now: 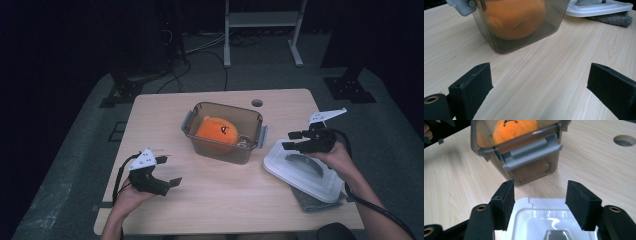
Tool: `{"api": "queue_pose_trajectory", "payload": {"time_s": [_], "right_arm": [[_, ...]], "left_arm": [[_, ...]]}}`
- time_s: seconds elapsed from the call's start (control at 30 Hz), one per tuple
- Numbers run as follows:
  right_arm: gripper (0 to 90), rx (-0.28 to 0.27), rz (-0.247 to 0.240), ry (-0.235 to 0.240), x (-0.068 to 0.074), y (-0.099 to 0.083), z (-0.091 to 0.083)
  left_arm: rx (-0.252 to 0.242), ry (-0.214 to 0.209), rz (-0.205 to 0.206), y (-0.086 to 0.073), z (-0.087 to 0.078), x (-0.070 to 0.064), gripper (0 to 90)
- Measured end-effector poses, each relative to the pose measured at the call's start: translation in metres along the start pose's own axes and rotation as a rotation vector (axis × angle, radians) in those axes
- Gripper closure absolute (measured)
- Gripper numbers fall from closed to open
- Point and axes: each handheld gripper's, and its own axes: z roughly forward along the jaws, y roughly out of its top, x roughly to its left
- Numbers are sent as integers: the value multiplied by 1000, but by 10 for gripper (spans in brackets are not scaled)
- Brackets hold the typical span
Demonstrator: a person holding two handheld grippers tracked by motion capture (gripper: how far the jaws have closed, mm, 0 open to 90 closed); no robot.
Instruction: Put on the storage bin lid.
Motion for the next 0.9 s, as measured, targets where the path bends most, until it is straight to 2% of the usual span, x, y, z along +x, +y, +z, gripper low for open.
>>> {"api": "queue_pose_trajectory", "payload": {"time_s": [0.2,0.9], "right_arm": [[373,15,7,-22,-3,-11,-2],[346,30,50,-44,-14,-51,-6]], "left_arm": [[0,2,3,0,0,0,45],[7,-5,3,0,1,-1,44]]}}
